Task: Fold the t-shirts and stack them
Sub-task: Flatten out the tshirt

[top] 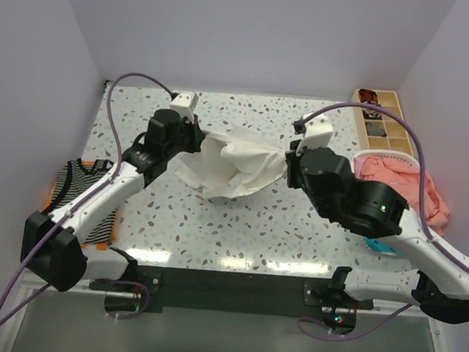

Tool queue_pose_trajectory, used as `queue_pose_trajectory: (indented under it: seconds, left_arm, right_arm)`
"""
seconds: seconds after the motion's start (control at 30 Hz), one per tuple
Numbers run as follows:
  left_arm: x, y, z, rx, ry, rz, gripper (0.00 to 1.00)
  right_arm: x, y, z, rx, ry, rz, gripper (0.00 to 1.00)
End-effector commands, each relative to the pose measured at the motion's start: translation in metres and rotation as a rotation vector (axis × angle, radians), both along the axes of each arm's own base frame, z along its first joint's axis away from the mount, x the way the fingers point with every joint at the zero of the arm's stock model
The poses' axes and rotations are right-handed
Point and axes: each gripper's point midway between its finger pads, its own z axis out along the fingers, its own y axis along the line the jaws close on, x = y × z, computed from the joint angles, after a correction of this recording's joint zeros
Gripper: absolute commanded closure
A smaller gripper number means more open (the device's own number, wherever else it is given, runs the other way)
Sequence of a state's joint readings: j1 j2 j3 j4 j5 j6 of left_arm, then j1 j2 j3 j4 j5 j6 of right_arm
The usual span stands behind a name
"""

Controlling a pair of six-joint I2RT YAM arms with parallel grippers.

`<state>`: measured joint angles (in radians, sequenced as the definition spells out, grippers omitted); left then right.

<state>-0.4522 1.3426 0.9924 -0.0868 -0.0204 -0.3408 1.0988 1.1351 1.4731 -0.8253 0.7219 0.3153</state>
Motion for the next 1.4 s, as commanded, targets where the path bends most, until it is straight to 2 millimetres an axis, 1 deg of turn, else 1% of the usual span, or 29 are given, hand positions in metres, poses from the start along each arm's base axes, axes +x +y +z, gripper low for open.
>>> queue_pose_trajectory:
  seconds: [0.0,0.03,0.1,0.13,0.2,0.23,0.27,0.33,0.37,0.43,0.47,0.53,0.6,0.7,0.73,0.77,0.83,0.87,0.93,0.97,1.0,1.03,1.07,1.1,1.17,1.23,1.27,1.33,1.37]
  left_arm:
    - [-0.016,0.038,0.082,0.073,-0.136,0.094,1.00]
    - [-0.024,0.047,0.100,0.069,-0.171,0.120,1.00]
    - [-0.036,0.059,0.121,0.086,-0.193,0.143,1.00]
    - [-0.044,0.070,0.137,0.087,-0.224,0.177,1.00]
    - [-0.059,0.086,0.157,0.097,-0.243,0.219,1.00]
    - [-0.067,0.099,0.172,0.100,-0.275,0.262,1.00]
    - [-0.075,0.106,0.188,0.095,-0.296,0.280,1.00]
    - [-0.086,0.116,0.210,0.101,-0.337,0.298,1.00]
    - [-0.093,0.120,0.228,0.096,-0.358,0.302,1.00]
    - [-0.095,0.122,0.239,0.113,-0.365,0.295,1.00]
    - [-0.099,0.124,0.248,0.115,-0.373,0.291,1.00]
    - [-0.097,0.123,0.250,0.133,-0.365,0.283,1.00]
    - [-0.098,0.122,0.250,0.142,-0.360,0.270,0.92]
    - [-0.090,0.111,0.229,0.173,-0.301,0.222,0.89]
    - [-0.082,0.107,0.215,0.195,-0.262,0.214,0.89]
    - [-0.077,0.105,0.196,0.220,-0.216,0.211,0.91]
    - [-0.067,0.103,0.166,0.260,-0.145,0.220,0.98]
    - [-0.063,0.102,0.145,0.284,-0.104,0.227,0.98]
    - [-0.056,0.107,0.123,0.321,-0.059,0.266,0.93]
    - [-0.055,0.109,0.109,0.342,-0.033,0.275,0.92]
    - [-0.054,0.110,0.103,0.356,-0.024,0.282,0.91]
    - [-0.053,0.112,0.098,0.369,-0.018,0.290,0.88]
    - [-0.051,0.112,0.094,0.373,-0.017,0.291,0.78]
    - [-0.050,0.111,0.091,0.372,-0.016,0.291,0.75]
    - [-0.045,0.101,0.081,0.350,-0.017,0.255,0.73]
    - [-0.041,0.089,0.066,0.330,0.004,0.205,0.60]
    - [-0.038,0.085,0.055,0.325,0.016,0.196,0.53]
    - [-0.032,0.073,0.031,0.311,0.061,0.161,0.53]
    - [-0.029,0.069,0.013,0.308,0.092,0.155,0.54]
  right_arm:
    - [0.006,-0.043,0.018,-0.133,-0.077,-0.134,1.00]
    - [0.007,-0.051,0.025,-0.130,-0.099,-0.166,1.00]
    - [0.006,-0.060,0.033,-0.117,-0.121,-0.197,1.00]
    - [0.005,-0.067,0.037,-0.101,-0.130,-0.217,1.00]
    - [0.003,-0.082,0.045,-0.094,-0.155,-0.273,1.00]
    - [0.001,-0.089,0.049,-0.080,-0.162,-0.285,1.00]
    - [0.000,-0.095,0.052,-0.079,-0.174,-0.304,1.00]
    - [-0.001,-0.103,0.058,-0.072,-0.194,-0.323,1.00]
    - [-0.002,-0.107,0.062,-0.072,-0.205,-0.332,1.00]
    - [-0.002,-0.112,0.066,-0.090,-0.219,-0.346,1.00]
    - [-0.002,-0.113,0.067,-0.096,-0.220,-0.350,1.00]
    - [-0.001,-0.112,0.065,-0.106,-0.218,-0.346,1.00]
    - [0.000,-0.109,0.057,-0.121,-0.210,-0.344,1.00]
    - [0.002,-0.107,0.042,-0.156,-0.198,-0.360,1.00]
    - [0.003,-0.105,0.037,-0.160,-0.195,-0.362,1.00]
    - [0.004,-0.104,0.029,-0.177,-0.189,-0.362,1.00]
    - [0.005,-0.101,0.022,-0.179,-0.185,-0.365,1.00]
    - [0.005,-0.102,0.018,-0.191,-0.184,-0.372,1.00]
    - [0.005,-0.108,0.019,-0.192,-0.195,-0.399,1.00]
    - [0.004,-0.111,0.021,-0.186,-0.199,-0.406,1.00]
    - [0.004,-0.111,0.024,-0.168,-0.207,-0.409,1.00]
    - [0.002,-0.116,0.029,-0.159,-0.219,-0.408,1.00]
    - [0.002,-0.116,0.029,-0.157,-0.223,-0.406,1.00]
    - [0.002,-0.116,0.032,-0.144,-0.230,-0.406,1.00]
    - [0.003,-0.115,0.030,-0.152,-0.232,-0.400,1.00]
    - [0.004,-0.112,0.027,-0.160,-0.229,-0.396,1.00]
    - [0.006,-0.108,0.021,-0.176,-0.223,-0.391,1.00]
    - [0.009,-0.102,0.014,-0.181,-0.213,-0.377,1.00]
    - [0.011,-0.099,0.009,-0.192,-0.205,-0.372,1.00]
